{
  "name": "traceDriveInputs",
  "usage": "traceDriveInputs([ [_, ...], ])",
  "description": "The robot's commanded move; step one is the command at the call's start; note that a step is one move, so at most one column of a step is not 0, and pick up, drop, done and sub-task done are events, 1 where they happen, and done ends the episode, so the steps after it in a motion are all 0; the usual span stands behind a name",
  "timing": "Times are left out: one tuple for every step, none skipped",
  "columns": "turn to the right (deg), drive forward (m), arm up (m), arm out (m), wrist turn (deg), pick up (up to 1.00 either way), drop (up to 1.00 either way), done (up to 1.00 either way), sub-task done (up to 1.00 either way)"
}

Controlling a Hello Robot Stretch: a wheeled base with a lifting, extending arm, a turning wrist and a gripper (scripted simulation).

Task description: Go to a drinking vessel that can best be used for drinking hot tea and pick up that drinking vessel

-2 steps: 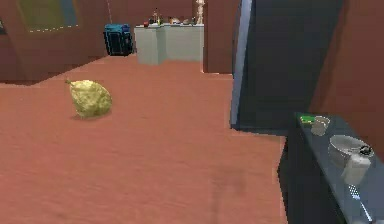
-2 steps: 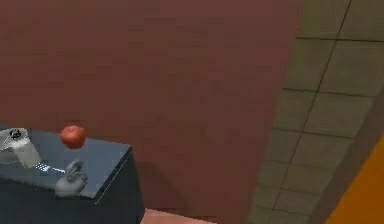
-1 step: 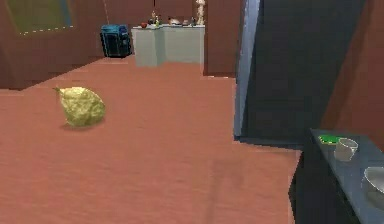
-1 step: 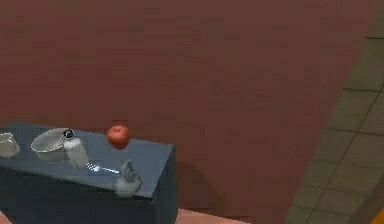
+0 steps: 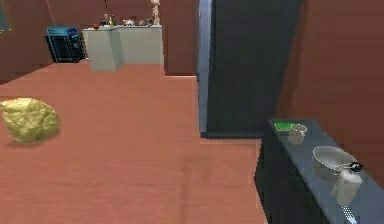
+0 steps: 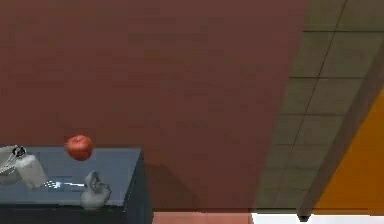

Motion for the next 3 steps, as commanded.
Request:
traceDriveInputs([
  [0.0, 0.40, 0.00, 0.00, 0.0, 0.00, 0.00, 0.00, 0.00],
  [-42.0, 0.00, 0.00, 0.00, 0.0, 0.00, 0.00, 0.00, 0.00],
  [45.0, 0.00, 0.00, 0.00, 0.0, 0.00, 0.00, 0.00, 0.00],
])
